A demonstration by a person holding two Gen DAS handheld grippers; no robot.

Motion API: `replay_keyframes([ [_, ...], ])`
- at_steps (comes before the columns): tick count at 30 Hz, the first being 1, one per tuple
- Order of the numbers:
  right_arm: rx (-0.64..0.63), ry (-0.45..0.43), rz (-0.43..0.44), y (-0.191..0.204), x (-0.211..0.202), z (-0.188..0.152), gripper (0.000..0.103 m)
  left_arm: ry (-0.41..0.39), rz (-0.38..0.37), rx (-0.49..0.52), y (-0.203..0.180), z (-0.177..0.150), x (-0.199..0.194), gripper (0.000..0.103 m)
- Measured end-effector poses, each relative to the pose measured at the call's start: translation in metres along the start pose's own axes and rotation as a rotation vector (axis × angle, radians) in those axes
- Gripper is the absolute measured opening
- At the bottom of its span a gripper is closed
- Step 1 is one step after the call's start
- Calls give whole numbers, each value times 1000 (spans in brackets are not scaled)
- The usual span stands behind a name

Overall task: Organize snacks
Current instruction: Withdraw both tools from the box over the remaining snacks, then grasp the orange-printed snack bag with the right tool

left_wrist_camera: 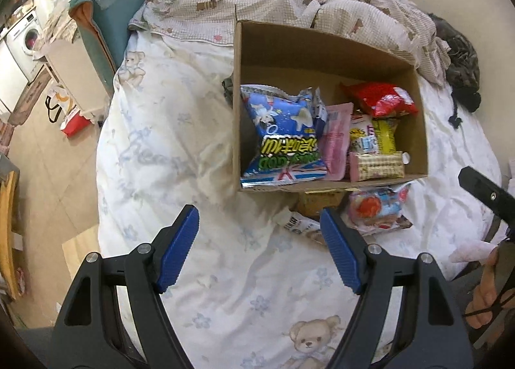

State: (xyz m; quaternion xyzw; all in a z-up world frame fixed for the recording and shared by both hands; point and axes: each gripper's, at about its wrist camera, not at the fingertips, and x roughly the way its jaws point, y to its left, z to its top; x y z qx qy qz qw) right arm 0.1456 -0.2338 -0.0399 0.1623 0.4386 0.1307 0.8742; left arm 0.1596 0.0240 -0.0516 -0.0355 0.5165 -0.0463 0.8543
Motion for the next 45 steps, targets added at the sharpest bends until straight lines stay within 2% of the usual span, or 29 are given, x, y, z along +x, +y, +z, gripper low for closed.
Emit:
replay_keyframes([
  [3,16,16,29,-5,-2,-7,97,-10,-30,0,-4,-6,-4,75],
  [8,20,47,-14,-20,-1,-16,98,-5,-61,9,-10,-14,-5,75],
  [15,235,120,-45,-72,7,-27,98,17,-68,-64,-1,-18,2,75],
  [19,306,168,-30,-79,23,-28,98,27,-77,-86,2,-18,4,75],
  [22,265,224,-25,-65,48,-27,98,33,-78,-96,5,-17,5,75],
  [25,152,271,-45,-39,80,-25,98,47,-71,-109,7,-16,10,75],
  [30,-14,312,-95,-4,128,-34,98,62,-63,-141,14,-14,16,75],
  [34,-60,309,-119,5,149,-38,98,68,-52,-153,18,-13,20,75],
  [36,-76,301,-117,7,151,-38,95,72,-54,-158,19,-13,21,75],
  [37,-86,295,-113,9,150,-38,87,74,-55,-159,18,-13,21,75],
  [39,-122,291,-110,17,145,-40,80,76,-59,-158,17,-13,21,75],
  [40,-133,298,-88,21,142,-43,75,75,-61,-156,16,-13,21,75],
  [44,-153,353,26,38,134,-59,70,64,-57,-151,16,-11,19,75],
  [45,-156,391,75,45,132,-67,69,59,-51,-154,17,-11,17,75],
])
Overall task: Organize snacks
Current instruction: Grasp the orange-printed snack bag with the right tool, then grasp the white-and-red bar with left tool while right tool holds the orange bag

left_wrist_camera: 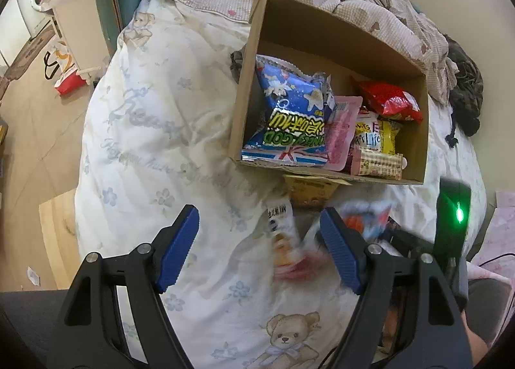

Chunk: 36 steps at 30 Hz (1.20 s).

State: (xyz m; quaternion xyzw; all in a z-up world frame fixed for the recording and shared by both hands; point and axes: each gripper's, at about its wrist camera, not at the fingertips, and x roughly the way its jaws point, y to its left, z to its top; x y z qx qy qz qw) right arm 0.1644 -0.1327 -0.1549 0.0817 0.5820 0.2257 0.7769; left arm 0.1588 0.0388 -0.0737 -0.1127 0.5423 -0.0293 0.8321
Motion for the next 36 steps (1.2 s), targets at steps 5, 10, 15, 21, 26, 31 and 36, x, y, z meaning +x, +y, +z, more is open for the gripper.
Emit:
replay_keyframes([
  [5,-11,8,59,18,-25,-21,68,-6,25,-50,15,0,-3,75],
  [10,53,-98,43,3,-72,-22,68,42,53,-85,25,-2,9,75],
  [15,126,-178,4,-24,-101,-22,68,103,78,-73,20,-11,29,72],
  [21,219,-230,-3,-46,-107,-22,68,190,102,65,-14,-23,67,64],
  [26,231,-243,-3,-46,-108,-22,68,206,150,107,-26,-34,90,64],
  [31,227,-234,5,-45,-105,-21,68,260,166,92,-22,-42,112,46],
  [36,234,-230,35,-45,-102,-19,68,257,155,114,-20,-43,109,28],
])
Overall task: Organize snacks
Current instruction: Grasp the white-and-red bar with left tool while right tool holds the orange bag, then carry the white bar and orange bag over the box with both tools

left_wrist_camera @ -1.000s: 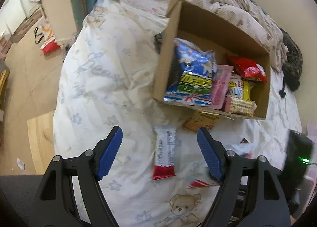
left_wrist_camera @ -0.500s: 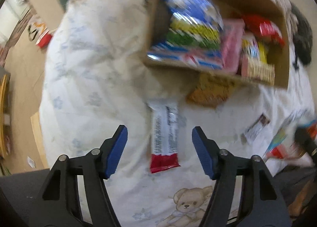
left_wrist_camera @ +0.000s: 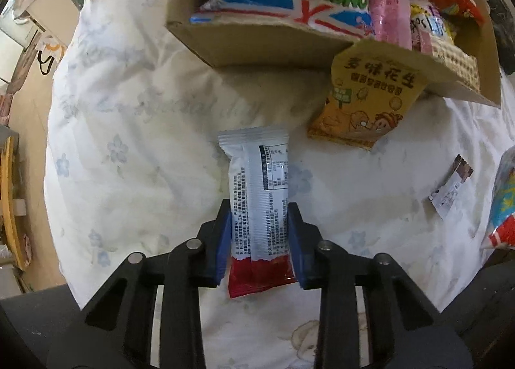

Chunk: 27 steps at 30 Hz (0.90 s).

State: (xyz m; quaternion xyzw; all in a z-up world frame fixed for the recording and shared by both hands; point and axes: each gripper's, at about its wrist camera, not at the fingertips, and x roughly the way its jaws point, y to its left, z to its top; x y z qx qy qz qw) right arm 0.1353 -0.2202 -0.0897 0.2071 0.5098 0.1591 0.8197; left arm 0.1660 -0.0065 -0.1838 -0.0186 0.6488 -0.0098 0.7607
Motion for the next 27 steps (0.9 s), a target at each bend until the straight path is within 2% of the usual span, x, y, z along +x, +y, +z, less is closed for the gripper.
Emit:
replay_keyframes([
  [7,-21,0,1,7,1,1,68,-45,3,-55,15,-1,-18,28],
  [14,-16,-1,-21,5,0,-3,68,-76,8,-65,21,-10,-43,28],
  [24,-22,-20,-28,8,-5,-4,68,-241,13,-35,17,-20,-89,28],
  [27,-20,-28,-21,8,-8,-5,68,-307,16,-35,26,-14,-101,28],
])
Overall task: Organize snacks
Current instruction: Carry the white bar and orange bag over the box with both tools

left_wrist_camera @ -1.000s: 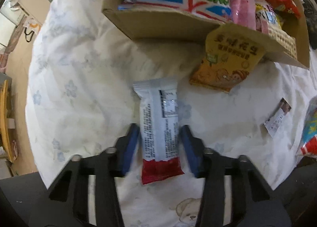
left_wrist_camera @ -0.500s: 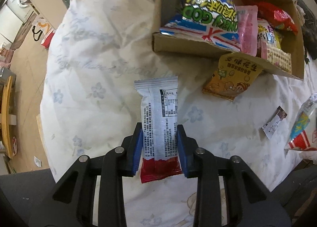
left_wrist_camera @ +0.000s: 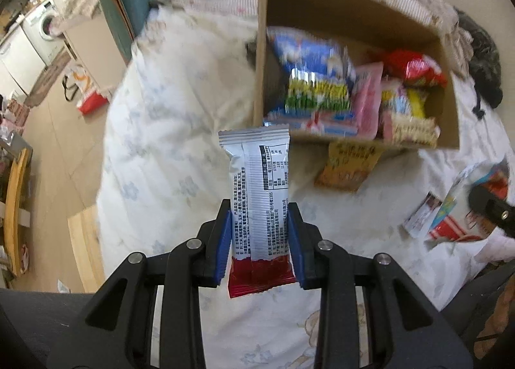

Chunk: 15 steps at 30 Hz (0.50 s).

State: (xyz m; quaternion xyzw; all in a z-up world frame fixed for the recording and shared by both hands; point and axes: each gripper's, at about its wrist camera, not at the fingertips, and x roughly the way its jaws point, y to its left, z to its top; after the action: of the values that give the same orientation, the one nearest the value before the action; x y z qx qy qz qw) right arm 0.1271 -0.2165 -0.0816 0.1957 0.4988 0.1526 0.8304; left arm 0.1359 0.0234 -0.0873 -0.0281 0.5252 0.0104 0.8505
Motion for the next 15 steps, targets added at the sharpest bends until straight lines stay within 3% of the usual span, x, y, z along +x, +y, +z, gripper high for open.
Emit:
replay_keyframes([
  [3,0,-32,4,0,-9,1,68,-58,-9,-19,6,7,-14,28],
  [7,-9,-184,-56,1,-40,6,68,-151,-7,-68,19,12,-38,28],
  [11,52,-296,-60,-10,-64,11,68,-274,18,-145,38,19,-63,28],
  [15,131,-304,-33,-26,-66,16,68,-287,3,-171,45,27,-67,28],
])
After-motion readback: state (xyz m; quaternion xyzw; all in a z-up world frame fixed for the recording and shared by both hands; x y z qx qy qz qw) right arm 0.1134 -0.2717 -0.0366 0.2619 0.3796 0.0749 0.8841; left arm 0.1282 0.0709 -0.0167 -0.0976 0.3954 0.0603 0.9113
